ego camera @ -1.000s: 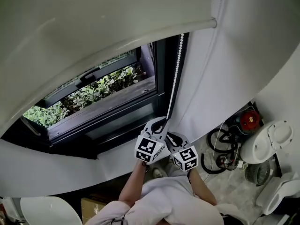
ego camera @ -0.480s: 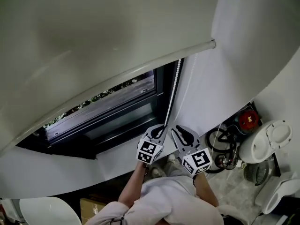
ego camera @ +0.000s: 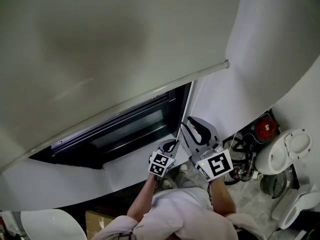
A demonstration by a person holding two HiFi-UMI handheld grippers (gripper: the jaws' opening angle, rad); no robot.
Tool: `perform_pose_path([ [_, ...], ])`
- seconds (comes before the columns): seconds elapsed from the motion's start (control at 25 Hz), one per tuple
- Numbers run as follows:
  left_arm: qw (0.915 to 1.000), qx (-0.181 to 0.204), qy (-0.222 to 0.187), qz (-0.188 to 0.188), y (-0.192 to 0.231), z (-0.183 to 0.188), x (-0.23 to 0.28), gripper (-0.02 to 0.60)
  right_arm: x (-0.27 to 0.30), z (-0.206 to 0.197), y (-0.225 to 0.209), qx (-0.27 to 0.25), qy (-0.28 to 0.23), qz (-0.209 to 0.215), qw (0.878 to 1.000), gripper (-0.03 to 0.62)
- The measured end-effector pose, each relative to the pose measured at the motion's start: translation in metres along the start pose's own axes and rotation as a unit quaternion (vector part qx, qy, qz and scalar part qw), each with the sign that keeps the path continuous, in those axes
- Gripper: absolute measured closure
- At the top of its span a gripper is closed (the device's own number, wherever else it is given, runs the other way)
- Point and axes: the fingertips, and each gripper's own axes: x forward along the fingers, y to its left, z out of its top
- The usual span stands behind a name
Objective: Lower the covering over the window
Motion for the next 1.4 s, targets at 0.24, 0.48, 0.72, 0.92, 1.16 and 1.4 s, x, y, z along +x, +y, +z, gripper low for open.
perform_pose_path([
  [0.24, 0.9998, -0.009, 0.016, -0.004, -0.002, -0.020, 0.003, 0.563, 0.017, 0.011, 0.001, -0.015, -0.011, 0.004, 1.000, 0.497],
  [0.48, 0.9998, -0.008, 0.014, -0.007, 0.000, -0.024, 0.005, 0.563, 0.023, 0.000, -0.005, -0.002, -0.015, -0.031, 0.999, 0.590],
  [0.72, 0.9989, -0.009, 0.044, -0.014, -0.009, -0.036, 0.004, 0.561, 0.017, -0.019, -0.018, 0.029, -0.005, -0.060, 0.998, 0.597],
  [0.92, 0.9989, -0.016, 0.040, -0.021, -0.014, -0.036, 0.003, 0.561, 0.004, -0.021, -0.041, 0.044, -0.013, -0.119, 0.992, 0.597],
  [1.16, 0.9984, -0.004, 0.037, -0.042, -0.029, -0.033, 0.007, 0.561, -0.025, -0.020, -0.062, 0.050, -0.021, -0.209, 0.976, 0.597],
  [1.4, 0.9973, 0.006, 0.041, -0.061, -0.044, -0.034, 0.014, 0.561, -0.038, -0.019, -0.064, 0.063, -0.024, -0.230, 0.971, 0.597],
])
